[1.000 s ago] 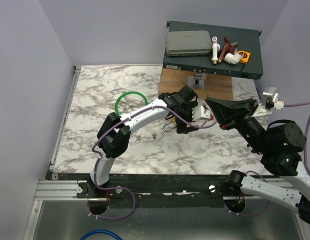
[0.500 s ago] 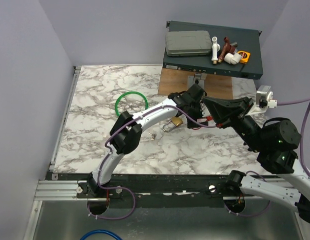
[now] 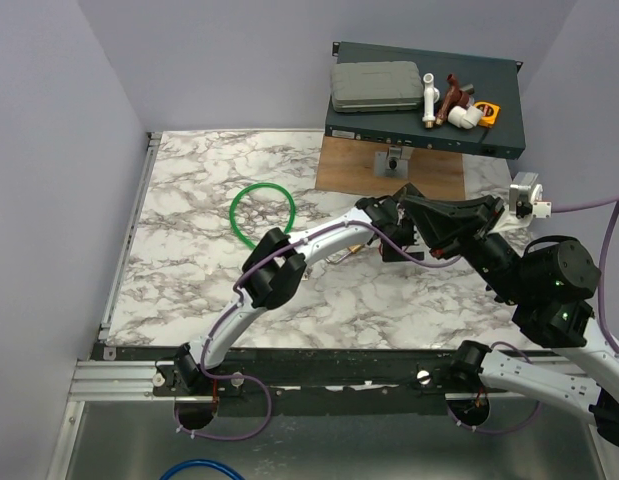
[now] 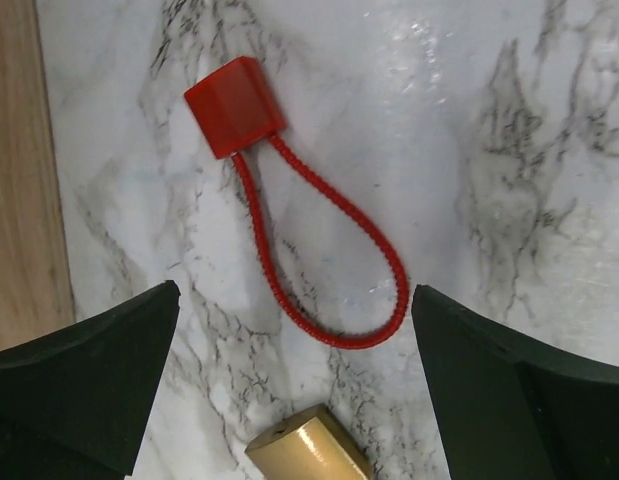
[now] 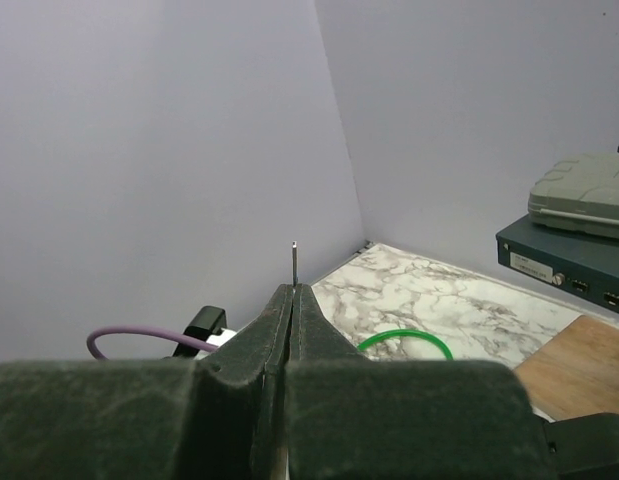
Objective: Unlock with the key
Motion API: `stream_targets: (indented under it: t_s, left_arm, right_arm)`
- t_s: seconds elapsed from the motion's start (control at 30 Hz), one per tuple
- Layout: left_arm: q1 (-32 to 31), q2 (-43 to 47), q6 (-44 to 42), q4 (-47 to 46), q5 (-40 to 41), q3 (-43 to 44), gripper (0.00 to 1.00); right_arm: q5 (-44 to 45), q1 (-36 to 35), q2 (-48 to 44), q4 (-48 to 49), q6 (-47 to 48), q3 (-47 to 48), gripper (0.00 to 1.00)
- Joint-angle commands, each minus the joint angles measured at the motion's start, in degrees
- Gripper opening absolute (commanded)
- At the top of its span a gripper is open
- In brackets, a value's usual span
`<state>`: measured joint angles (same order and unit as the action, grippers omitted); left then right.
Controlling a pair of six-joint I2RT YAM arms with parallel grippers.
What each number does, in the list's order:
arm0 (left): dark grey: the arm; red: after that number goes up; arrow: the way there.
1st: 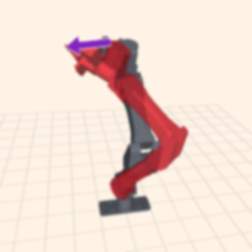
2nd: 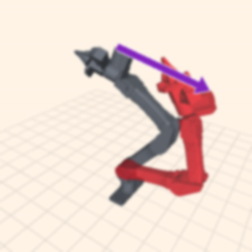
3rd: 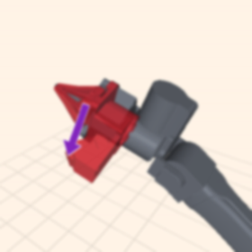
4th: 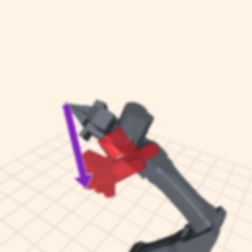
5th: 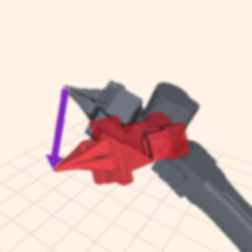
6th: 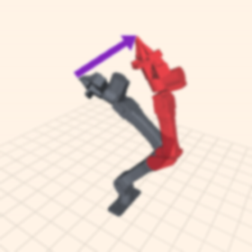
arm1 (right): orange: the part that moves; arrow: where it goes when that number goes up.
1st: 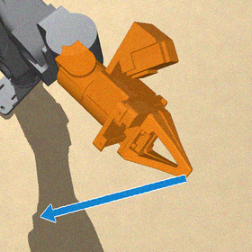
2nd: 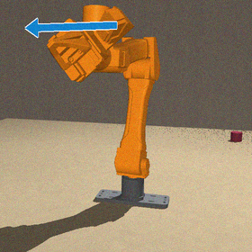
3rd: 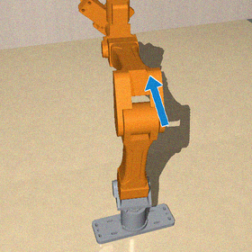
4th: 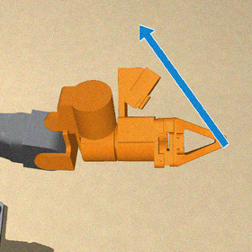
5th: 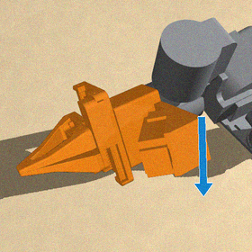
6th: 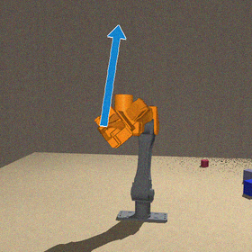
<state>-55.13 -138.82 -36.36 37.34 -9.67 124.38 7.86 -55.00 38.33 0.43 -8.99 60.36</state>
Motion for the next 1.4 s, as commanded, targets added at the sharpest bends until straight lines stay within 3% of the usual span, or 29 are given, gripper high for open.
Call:
stream_targets:
  t_s: [0.0,0.37,0.4,0.43,0.57,0.6,0.7,0.73,0.77,1.03,1.37]
  left_arm:
    - [0.98,1.84,-0.55,-1.84,9.20,-1.94,0.99]
    - [1.52,10.39,-0.55,-10.51,5.77,-14.03,0.99]
    - [1.52,10.93,-0.55,-10.44,5.46,-14.51,0.77]
    - [1.52,11.41,19.84,-10.14,5.06,-14.91,0.83]
    - [1.65,13.12,19.22,-9.02,1.49,-16.22,0.85]
    - [1.82,13.89,19.19,-9.16,-0.42,-16.92,0.80]
    - [2.97,16.55,20.87,-10.75,-8.98,-19.73,0.49]
    - [3.33,17.56,21.47,-11.25,-12.06,-20.74,0.29]
    - [3.52,18.45,21.88,-11.85,-14.04,-21.70,0.02]
    - [3.54,20.64,21.91,-11.14,-17.60,-23.34,0.00]
    - [2.52,4.33,23.42,4.55,-2.63,-1.60,0.00]
  right_arm:
    - [-2.21,0.29,0.16,0.72,-0.37,-0.11,0.01]
    - [-3.11,0.28,0.75,1.07,-1.20,-0.68,0.01]
    - [-3.24,0.33,0.94,1.05,-1.17,-0.58,0.01]
    - [-3.37,0.31,1.04,0.98,-1.20,-0.59,0.01]
    - [-3.51,0.33,1.06,0.90,-1.27,-0.46,0.01]
    - [-3.38,0.33,1.00,0.77,-1.29,-0.42,0.01]
    - [-2.95,0.25,0.55,0.56,-1.20,-0.32,0.01]
    - [-2.71,0.27,0.46,0.34,-1.05,-0.25,0.01]
    - [-2.52,0.28,0.37,0.13,-0.95,-0.24,0.01]
    - [-2.78,0.33,0.18,0.19,-0.58,-0.15,0.01]
    - [-3.17,0.33,0.52,0.01,-0.48,0.22,0.01]
